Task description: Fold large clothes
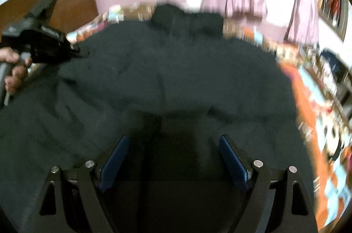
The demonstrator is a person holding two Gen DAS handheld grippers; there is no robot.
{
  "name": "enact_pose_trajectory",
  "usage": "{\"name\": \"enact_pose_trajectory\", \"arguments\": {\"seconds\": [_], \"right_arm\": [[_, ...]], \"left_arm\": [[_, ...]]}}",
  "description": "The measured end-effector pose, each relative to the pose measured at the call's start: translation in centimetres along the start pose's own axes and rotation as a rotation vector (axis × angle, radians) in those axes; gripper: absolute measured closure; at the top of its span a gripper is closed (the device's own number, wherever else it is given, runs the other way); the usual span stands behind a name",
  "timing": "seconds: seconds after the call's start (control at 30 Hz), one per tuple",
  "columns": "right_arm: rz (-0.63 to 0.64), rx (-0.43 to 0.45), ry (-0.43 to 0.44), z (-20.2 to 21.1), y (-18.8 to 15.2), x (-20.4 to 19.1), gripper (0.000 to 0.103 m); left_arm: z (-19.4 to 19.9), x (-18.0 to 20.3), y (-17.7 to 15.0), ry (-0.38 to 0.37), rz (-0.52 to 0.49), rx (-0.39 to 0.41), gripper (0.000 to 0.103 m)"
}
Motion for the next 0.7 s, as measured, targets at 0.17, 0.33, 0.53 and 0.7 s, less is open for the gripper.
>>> {"name": "enact_pose_trajectory", "arguments": {"seconds": [0.17, 0.33, 0.53, 0.7], "right_arm": [[0.003, 0.08, -0.02, 0.9, 5.0, 0.4, 0.011], [-0.091, -0.042, 0.061, -5.8, 7.8, -0.3, 0.011], [-0.13, -0.219, 0.057, -13.8, 5.8, -0.8, 0.007], [-0.121, -0.212, 0.03, -15.0, 4.1, -1.0, 0.002]], "left_arm": [[4.9, 3.3, 1.7, 0.056, -0.196, 0.204, 0.101], [5.1, 1.6, 2.2, 0.135, -0.201, 0.194, 0.101], [1.1, -2.4, 0.7, 0.173, -0.141, 0.091, 0.101], [-0.1, -4.4, 0.4, 0.136, -0.058, 0.047, 0.098]]}}
Point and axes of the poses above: each gripper's, at about its wrist camera, not at the fingertips, and z roughly against the way its jaws point, x to its right, y to its top, the point moved 10 cm from there along -z, roughly the way its jaws point, and after that the axes turned 8 degrees about -x, right-handed, at the moved point
